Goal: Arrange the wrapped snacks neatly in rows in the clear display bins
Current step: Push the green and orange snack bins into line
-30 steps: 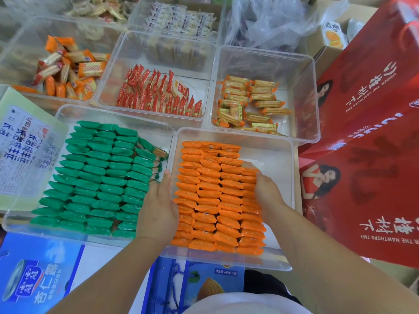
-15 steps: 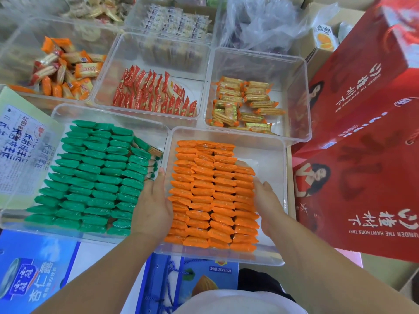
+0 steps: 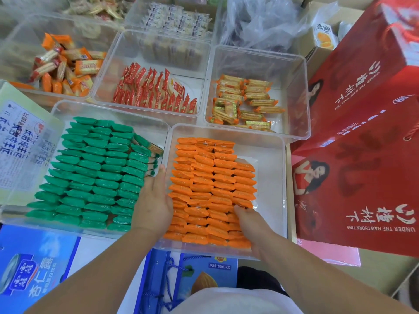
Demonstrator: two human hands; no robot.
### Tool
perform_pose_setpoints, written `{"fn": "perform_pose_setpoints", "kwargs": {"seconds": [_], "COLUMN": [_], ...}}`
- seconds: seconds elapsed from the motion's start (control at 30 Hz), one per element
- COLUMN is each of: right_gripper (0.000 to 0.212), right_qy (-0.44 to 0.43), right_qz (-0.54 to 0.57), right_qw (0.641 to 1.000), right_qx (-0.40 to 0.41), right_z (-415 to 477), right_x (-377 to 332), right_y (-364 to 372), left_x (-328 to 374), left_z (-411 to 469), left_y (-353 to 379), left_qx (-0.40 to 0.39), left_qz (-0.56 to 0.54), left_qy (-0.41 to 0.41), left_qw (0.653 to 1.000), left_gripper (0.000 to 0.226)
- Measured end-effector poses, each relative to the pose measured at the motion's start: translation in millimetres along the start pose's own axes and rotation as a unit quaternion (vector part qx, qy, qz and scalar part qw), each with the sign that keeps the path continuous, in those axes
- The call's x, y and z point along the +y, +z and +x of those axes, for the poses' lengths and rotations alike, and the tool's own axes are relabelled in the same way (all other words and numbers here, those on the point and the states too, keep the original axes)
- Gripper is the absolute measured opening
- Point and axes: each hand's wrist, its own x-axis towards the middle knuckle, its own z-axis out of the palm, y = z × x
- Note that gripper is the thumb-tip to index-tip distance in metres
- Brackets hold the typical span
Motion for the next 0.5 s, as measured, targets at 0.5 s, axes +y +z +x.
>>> {"fn": "perform_pose_setpoints", "kwargs": {"seconds": [0.5], "right_gripper": [0.034], "right_qy": [0.005], "right_qz": [0.124], "right_qw": [0.992], "right_qx": [0.017], "right_z": [19.7], "right_x": [-1.2], "right_y": [-30.8], "left_x": [-0.3], "left_z": [-0.3], "left_y": [-2.3], "left_qx": [0.001], "left_qz": [-0.005], "left_qy": [0.003], "left_qw": [1.0], "left_gripper": [0.067]}}
